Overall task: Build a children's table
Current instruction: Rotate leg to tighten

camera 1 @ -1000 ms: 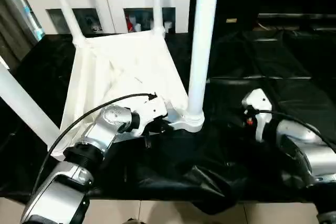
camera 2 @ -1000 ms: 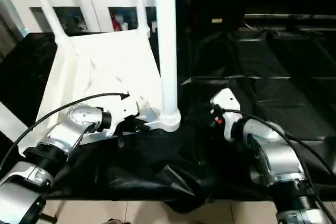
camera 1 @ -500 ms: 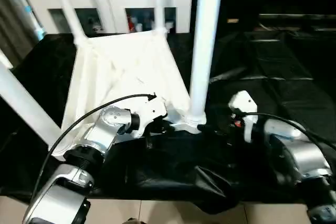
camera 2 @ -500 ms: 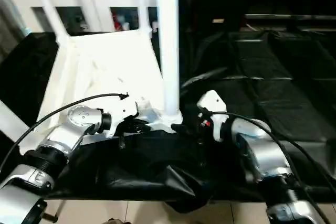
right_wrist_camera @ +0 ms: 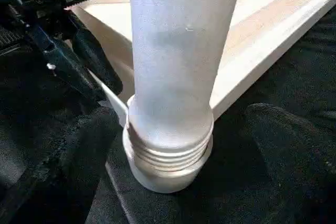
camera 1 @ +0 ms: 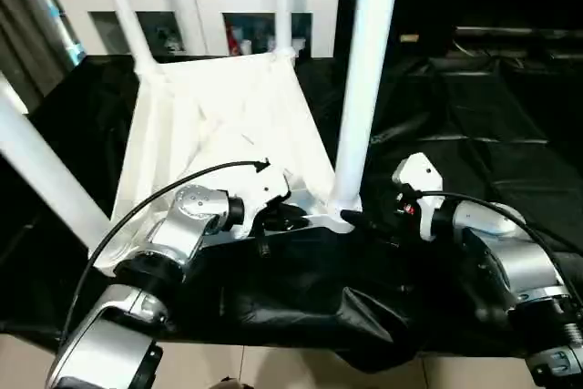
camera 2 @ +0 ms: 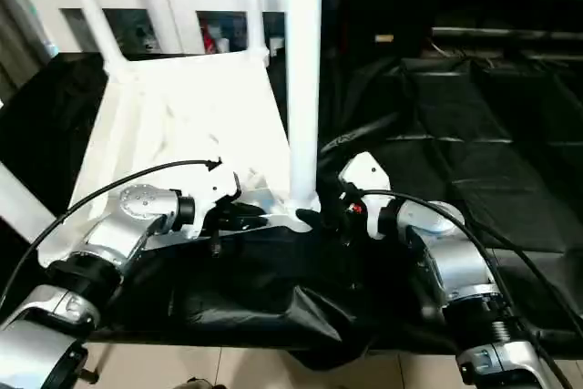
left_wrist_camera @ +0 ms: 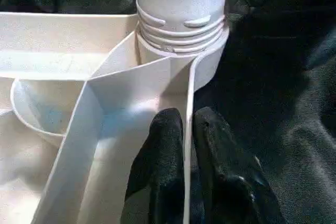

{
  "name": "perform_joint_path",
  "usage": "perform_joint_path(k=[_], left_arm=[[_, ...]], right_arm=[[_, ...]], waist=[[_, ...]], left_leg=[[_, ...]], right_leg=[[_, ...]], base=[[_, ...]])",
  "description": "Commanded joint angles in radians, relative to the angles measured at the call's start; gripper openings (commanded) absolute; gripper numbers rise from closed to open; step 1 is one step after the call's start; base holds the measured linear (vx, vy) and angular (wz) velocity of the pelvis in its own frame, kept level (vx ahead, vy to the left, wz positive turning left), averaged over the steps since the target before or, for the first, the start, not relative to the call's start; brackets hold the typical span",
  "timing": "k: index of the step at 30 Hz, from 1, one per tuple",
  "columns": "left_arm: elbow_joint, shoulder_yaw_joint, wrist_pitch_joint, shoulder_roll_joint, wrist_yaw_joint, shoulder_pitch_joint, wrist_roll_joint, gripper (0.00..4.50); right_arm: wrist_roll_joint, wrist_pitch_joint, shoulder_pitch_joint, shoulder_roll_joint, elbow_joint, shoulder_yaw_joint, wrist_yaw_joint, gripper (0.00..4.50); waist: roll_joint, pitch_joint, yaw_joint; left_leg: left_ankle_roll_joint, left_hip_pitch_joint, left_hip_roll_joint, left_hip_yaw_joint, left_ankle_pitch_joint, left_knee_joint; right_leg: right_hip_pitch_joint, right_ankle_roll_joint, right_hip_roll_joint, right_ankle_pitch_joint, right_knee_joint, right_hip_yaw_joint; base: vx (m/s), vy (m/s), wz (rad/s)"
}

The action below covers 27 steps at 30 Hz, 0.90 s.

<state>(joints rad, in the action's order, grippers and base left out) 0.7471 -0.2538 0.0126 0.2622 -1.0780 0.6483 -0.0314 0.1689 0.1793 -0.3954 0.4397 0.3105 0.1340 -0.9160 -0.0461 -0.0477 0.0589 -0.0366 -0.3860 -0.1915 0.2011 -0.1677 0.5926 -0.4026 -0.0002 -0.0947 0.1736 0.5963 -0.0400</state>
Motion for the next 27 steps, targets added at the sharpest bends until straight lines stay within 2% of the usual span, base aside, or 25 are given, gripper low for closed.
perform_joint_path(k=[1, 8, 9, 14, 22, 25, 27], left_arm=[[0.051, -0.013, 0.006, 0.01, -0.013, -0.001, -0.013, 0.58], [0.092, -0.036, -0.013, 0.026, -0.044, 0.013, -0.037, 0.58], [0.093, -0.037, -0.014, 0.026, -0.044, 0.013, -0.038, 0.3], [0.128, -0.022, -0.022, 0.011, -0.044, 0.038, -0.028, 0.08], [0.145, -0.031, -0.024, 0.014, -0.094, 0.041, -0.019, 0.08], [0.151, -0.037, -0.04, 0.013, -0.089, 0.043, -0.028, 0.08], [0.154, -0.037, -0.042, 0.013, -0.089, 0.044, -0.03, 0.08]], right_arm=[[0.007, -0.023, -0.004, -0.002, 0.008, 0.0, -0.006, 4.5], [0.005, -0.03, 0.0, 0.001, 0.011, -0.007, -0.015, 4.5], [0.005, -0.03, 0.0, 0.001, 0.011, -0.008, -0.015, 4.5], [-0.001, -0.04, -0.011, -0.004, 0.029, -0.004, -0.016, 4.5], [-0.036, -0.072, -0.042, -0.017, 0.079, 0.026, -0.017, 4.5], [-0.053, -0.096, -0.07, -0.029, 0.122, 0.037, -0.014, 4.5], [-0.056, -0.103, -0.075, -0.031, 0.131, 0.039, -0.013, 4.5]], waist=[[0.022, 0.066, 0.0], [0.02, 0.067, -0.002], [0.021, 0.067, -0.001], [0.023, 0.067, -0.002], [0.024, 0.067, -0.002], [0.03, 0.067, -0.004], [0.026, 0.066, -0.003]], left_leg=[[0.049, 0.021, -0.03, -0.016, -0.251, -0.067], [0.053, 0.019, -0.031, -0.016, -0.239, -0.067], [0.053, 0.02, -0.03, -0.016, -0.238, -0.067], [0.053, 0.021, -0.029, -0.015, -0.243, -0.066], [0.057, 0.019, -0.03, -0.015, -0.233, -0.066], [0.063, 0.018, -0.031, -0.014, -0.227, -0.065], [0.06, 0.02, -0.032, -0.014, -0.228, -0.066]], right_leg=[[0.04, -0.204, -0.043, 0.266, -0.074, 0.024], [0.041, -0.213, -0.041, 0.233, -0.07, 0.024], [0.041, -0.216, -0.041, 0.23, -0.07, 0.024], [0.041, -0.215, -0.042, 0.25, -0.072, 0.024], [0.042, -0.223, -0.043, 0.237, -0.07, 0.023], [0.041, -0.227, -0.044, 0.236, -0.069, 0.023], [0.04, -0.226, -0.043, 0.24, -0.068, 0.023]], base=[[0.0, 0.0, 0.0], [0.0, 0.0, 0.0], [0.0, 0.0, 0.0], [0.0, 0.0, 0.0], [0.0, 0.0, 0.0], [0.0, 0.0, 0.0], [0.0, 0.0, 0.0]])
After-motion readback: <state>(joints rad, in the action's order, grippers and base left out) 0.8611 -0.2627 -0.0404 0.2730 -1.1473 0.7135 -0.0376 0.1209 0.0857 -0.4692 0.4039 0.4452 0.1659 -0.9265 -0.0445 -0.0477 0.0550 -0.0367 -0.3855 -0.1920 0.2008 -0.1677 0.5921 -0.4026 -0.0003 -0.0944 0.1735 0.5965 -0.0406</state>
